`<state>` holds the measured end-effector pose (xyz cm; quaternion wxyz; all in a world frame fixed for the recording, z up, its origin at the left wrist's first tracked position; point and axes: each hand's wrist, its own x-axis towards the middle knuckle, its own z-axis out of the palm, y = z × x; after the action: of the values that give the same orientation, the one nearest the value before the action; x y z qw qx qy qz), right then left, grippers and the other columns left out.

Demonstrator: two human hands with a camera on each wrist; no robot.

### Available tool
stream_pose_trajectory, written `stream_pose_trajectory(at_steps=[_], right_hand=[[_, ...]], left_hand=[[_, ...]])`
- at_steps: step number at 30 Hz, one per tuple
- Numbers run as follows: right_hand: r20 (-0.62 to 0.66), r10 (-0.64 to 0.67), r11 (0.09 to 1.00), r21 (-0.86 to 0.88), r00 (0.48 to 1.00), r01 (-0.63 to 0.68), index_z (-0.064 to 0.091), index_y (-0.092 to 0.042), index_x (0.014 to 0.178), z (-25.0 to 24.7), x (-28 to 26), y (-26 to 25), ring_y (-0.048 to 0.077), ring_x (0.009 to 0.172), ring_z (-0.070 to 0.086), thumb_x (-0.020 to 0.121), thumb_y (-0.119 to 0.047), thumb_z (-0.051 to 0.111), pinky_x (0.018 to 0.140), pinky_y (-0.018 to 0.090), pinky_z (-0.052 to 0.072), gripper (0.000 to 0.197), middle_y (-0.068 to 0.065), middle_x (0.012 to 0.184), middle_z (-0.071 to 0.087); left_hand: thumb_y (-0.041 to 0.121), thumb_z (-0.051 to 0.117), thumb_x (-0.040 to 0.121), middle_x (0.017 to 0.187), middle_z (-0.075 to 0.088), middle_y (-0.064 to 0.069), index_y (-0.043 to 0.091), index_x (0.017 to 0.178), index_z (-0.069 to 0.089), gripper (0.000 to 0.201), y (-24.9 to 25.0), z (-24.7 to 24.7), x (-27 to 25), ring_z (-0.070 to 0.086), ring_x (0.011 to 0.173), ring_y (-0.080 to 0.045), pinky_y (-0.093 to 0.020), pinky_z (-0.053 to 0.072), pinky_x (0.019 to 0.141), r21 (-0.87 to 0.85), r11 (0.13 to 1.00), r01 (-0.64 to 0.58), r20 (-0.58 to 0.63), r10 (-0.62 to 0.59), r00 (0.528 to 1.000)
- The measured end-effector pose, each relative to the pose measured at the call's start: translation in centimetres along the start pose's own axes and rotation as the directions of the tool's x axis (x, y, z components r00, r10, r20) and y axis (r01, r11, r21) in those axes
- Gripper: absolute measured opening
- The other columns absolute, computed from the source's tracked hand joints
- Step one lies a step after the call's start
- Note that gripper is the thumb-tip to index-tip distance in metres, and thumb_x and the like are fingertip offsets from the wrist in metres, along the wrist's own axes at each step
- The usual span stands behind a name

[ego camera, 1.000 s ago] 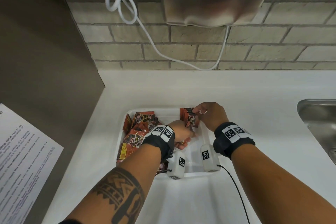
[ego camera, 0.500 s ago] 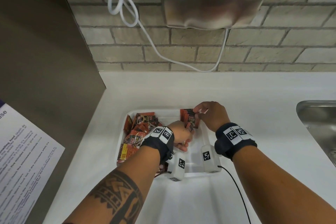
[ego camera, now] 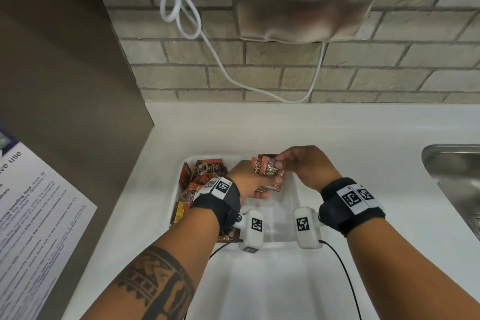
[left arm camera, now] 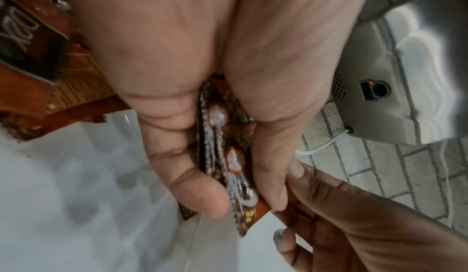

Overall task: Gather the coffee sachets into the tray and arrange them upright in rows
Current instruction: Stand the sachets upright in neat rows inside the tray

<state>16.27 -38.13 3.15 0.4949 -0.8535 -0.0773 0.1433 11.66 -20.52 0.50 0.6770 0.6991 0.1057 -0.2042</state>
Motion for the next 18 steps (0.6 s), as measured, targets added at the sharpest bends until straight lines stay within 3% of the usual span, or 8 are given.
stream_pose_trajectory(at_steps=[3, 6, 9, 12, 15, 18], right_hand=[[-0.096, -0.019, 1.0, -0.013, 0.995, 0.018, 0.075, -0.023, 0.08, -0.2, 0.2, -0.1, 0.012, 0.075, 0.066, 0.083, -0.018, 0.08, 0.067, 0.023, 0.046, 0.009, -0.002, 0.082, 0.075], [-0.168, -0.033, 0.996, -0.092, 0.985, 0.018, 0.074, -0.025, 0.078, -0.4, 0.3, -0.2, 0.007, 0.069, 0.062, 0.085, -0.021, 0.078, 0.061, 0.018, 0.041, 0.009, -0.008, 0.078, 0.072], [-0.19, -0.012, 0.99, -0.137, 0.982, -0.015, 0.074, -0.027, 0.076, -0.2, 0.5, 0.1, 0.007, 0.072, 0.059, 0.085, -0.023, 0.077, 0.061, 0.019, 0.039, 0.01, -0.011, 0.078, 0.07], [-0.203, -0.009, 0.978, -0.208, 0.979, -0.034, 0.076, -0.025, 0.082, 0.2, 0.4, 0.5, 0.007, 0.084, 0.059, 0.084, -0.025, 0.078, 0.064, 0.011, 0.036, 0.002, -0.009, 0.089, 0.068], [-0.197, -0.01, 0.974, -0.222, 0.98, -0.034, 0.077, -0.024, 0.084, 0.6, 0.3, 0.6, 0.008, 0.086, 0.059, 0.084, -0.022, 0.077, 0.063, 0.007, 0.033, 0.002, -0.007, 0.089, 0.068], [-0.168, 0.003, 0.965, -0.258, 0.986, -0.047, 0.079, -0.019, 0.088, 0.9, 0.4, 0.3, 0.008, 0.082, 0.057, 0.087, -0.015, 0.073, 0.059, 0.004, 0.033, 0.007, -0.006, 0.087, 0.067]], left_hand=[[0.027, 0.081, 0.085, 0.077, 0.066, -0.007, 0.006, 0.105, 0.072, 0.031, 0.1, -0.1, -0.2, 0.063, 0.065, -0.016, -0.03, 0.059, 0.065, 0.075, 0.993, 0.093, -0.093, -0.086, 0.992], [0.024, 0.071, 0.093, 0.071, 0.059, -0.007, -0.001, 0.105, 0.066, 0.028, 0.2, -0.1, -0.3, 0.057, 0.057, -0.017, -0.03, 0.061, 0.061, 0.144, 0.957, 0.251, -0.142, -0.231, 0.963], [0.023, 0.065, 0.096, 0.067, 0.058, -0.003, 0.006, 0.093, 0.064, 0.017, -0.2, 0.3, -0.4, 0.054, 0.054, -0.016, -0.032, 0.057, 0.068, 0.218, 0.914, 0.343, -0.144, -0.318, 0.937], [0.019, 0.065, 0.092, 0.068, 0.061, -0.005, 0.0, 0.102, 0.069, 0.022, -0.9, 0.9, -0.1, 0.054, 0.054, -0.018, -0.025, 0.051, 0.055, 0.274, 0.905, 0.327, -0.103, -0.31, 0.945], [0.026, 0.066, 0.084, 0.071, 0.061, -0.008, -0.001, 0.115, 0.067, 0.042, -1.1, 1.7, 0.4, 0.056, 0.061, -0.024, -0.033, 0.049, 0.062, 0.338, 0.895, 0.291, -0.037, -0.296, 0.954], [0.02, 0.061, 0.093, 0.066, 0.056, -0.004, 0.001, 0.122, 0.063, 0.034, -0.8, 2.4, 0.9, 0.051, 0.051, -0.017, -0.024, 0.044, 0.046, 0.39, 0.876, 0.285, -0.021, -0.301, 0.953]])
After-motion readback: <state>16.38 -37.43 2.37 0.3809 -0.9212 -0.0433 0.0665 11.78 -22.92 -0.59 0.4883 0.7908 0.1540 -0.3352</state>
